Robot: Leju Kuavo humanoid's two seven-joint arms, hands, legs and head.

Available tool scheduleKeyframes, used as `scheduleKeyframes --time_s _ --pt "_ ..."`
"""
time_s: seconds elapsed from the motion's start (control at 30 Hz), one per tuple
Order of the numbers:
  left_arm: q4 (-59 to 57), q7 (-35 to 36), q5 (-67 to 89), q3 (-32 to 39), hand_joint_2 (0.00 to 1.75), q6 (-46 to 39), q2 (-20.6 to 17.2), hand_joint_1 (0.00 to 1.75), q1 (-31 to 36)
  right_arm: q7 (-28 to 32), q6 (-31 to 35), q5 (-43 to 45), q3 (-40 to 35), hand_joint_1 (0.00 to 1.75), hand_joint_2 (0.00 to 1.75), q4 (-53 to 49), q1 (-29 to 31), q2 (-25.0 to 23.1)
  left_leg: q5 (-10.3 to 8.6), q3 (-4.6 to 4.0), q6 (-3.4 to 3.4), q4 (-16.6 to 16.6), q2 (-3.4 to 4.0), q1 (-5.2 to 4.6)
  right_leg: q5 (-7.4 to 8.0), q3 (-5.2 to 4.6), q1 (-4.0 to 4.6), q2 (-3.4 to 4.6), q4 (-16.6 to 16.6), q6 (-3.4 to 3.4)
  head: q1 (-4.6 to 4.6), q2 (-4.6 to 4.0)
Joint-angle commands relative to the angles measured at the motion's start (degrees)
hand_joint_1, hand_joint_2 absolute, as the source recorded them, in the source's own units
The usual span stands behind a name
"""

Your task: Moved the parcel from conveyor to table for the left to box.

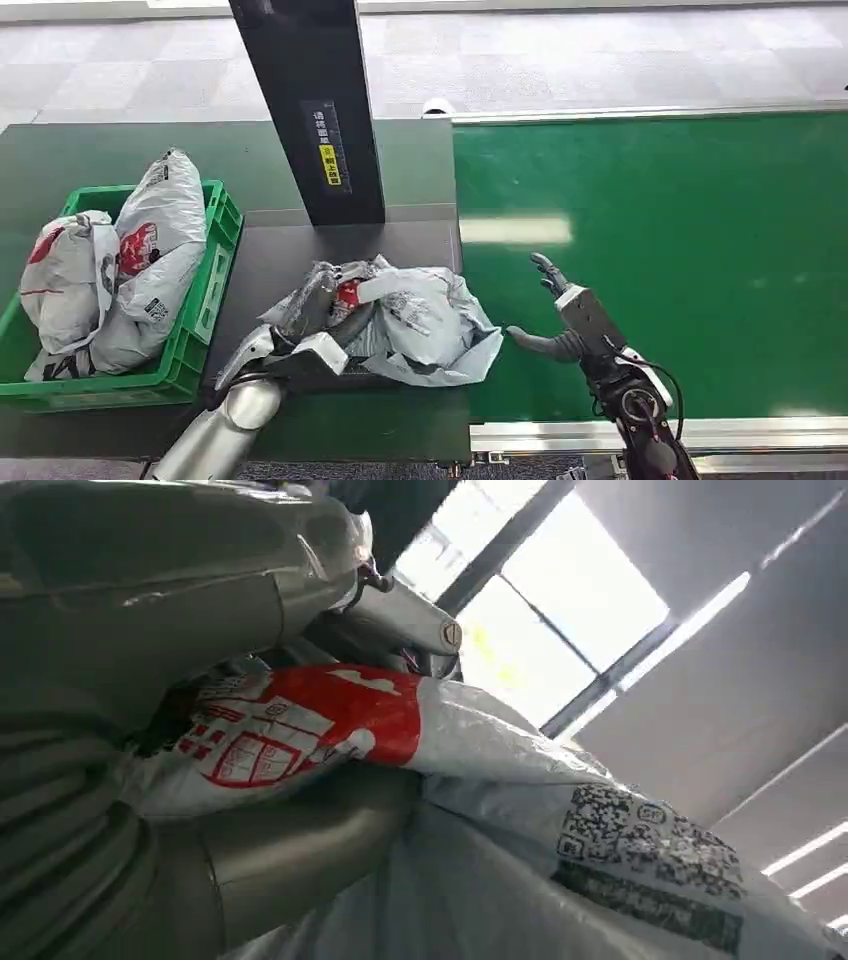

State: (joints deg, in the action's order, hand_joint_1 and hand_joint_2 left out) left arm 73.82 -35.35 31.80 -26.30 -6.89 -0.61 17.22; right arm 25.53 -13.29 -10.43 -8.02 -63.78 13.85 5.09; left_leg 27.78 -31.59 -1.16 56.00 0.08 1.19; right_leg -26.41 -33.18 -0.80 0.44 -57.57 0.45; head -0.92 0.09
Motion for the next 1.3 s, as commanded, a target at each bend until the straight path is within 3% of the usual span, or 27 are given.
scheduleKeyframes --time_s 0.03,0.23,0.73,0.8,0.93,1.07,1.1,1.2,1.23,1.3 --pt "19.8 -4.7 -8.2 4.7 1.75 -12.9 -1.4 1.75 -2.9 0.4 0.8 0.5 0.1 0.00 1.75 2.2 2.3 0.4 0.02 -0.12 0.06 0.1 0.05 0.00 0.01 -0.11 0.02 0.02 -0.1 -0.03 0.00 0.00" --pt "31.5 -4.7 -7.7 1.3 1.75 -32.8 -7.8 1.75 -3.5 1.0 1.7 1.1 0.1 0.00 1.75 1.8 0.9 1.1 0.02 -0.07 0.11 0.0 0.07 -0.02 0.01 -0.07 0.01 0.04 0.0 -0.06 -0.02 0.00" --pt "33.9 -4.7 -5.2 2.0 1.75 -33.1 -8.2 1.75 -4.2 1.2 1.7 1.3 0.1 0.00 1.75 1.6 0.5 1.2 -0.01 0.00 0.06 0.0 -0.04 -0.02 0.00 0.02 0.00 -0.04 0.0 -0.03 -0.02 0.00" --pt "37.1 -4.7 3.8 6.7 1.75 -33.1 -5.8 1.75 -6.1 1.3 2.0 1.4 -0.1 0.00 1.75 1.1 -0.3 1.6 -0.01 0.01 0.08 0.0 -0.02 -0.02 0.00 0.03 0.01 -0.04 0.0 -0.04 -0.02 0.00" --pt "39.0 -4.7 22.9 24.2 1.75 -33.1 2.8 1.75 -6.5 1.5 3.2 1.6 1.5 0.00 1.75 -3.2 -5.0 1.9 0.03 -0.01 0.07 0.0 0.01 0.00 -0.03 0.01 0.02 -0.02 0.0 -0.01 -0.04 0.00" --pt "28.2 -4.7 28.1 35.2 1.75 -33.1 6.6 1.75 -1.9 1.1 3.6 1.4 2.6 0.00 1.75 -5.7 -7.2 1.7 -0.02 -0.05 0.06 0.0 -0.19 -0.03 -0.06 0.01 -0.01 -0.21 0.0 -0.01 0.00 0.00" --pt "25.3 -3.3 27.3 36.7 1.75 -33.1 6.3 1.75 -1.2 0.9 3.5 1.3 2.7 0.00 1.75 -6.1 -7.4 1.5 -0.04 -0.03 0.08 0.0 -0.20 -0.03 -0.04 0.06 0.00 -0.24 0.0 -0.03 0.00 0.00" --pt "16.9 10.7 26.3 36.9 1.75 -33.1 -0.7 1.75 0.5 -0.4 3.1 0.4 3.3 0.00 1.75 -7.1 -7.1 0.4 -0.05 0.11 0.03 -0.1 -0.04 -0.08 0.00 0.07 -0.06 -0.09 0.0 -0.04 -0.02 0.00" --pt "15.2 13.5 24.2 38.0 1.75 -32.3 -1.5 1.75 1.1 -0.7 3.0 0.2 3.3 0.00 1.75 -7.1 -6.9 0.3 -0.11 0.12 0.03 -0.2 -0.04 -0.08 0.04 0.07 -0.05 -0.10 0.0 -0.08 -0.02 0.00" --pt "11.9 14.9 21.3 40.4 1.75 -32.7 -3.3 1.75 2.0 -0.9 3.0 0.0 3.1 0.00 1.75 -6.5 -6.4 0.3 -0.04 0.10 0.00 -0.1 0.03 -0.05 0.00 0.02 -0.03 -0.02 0.0 -0.04 -0.02 0.00"
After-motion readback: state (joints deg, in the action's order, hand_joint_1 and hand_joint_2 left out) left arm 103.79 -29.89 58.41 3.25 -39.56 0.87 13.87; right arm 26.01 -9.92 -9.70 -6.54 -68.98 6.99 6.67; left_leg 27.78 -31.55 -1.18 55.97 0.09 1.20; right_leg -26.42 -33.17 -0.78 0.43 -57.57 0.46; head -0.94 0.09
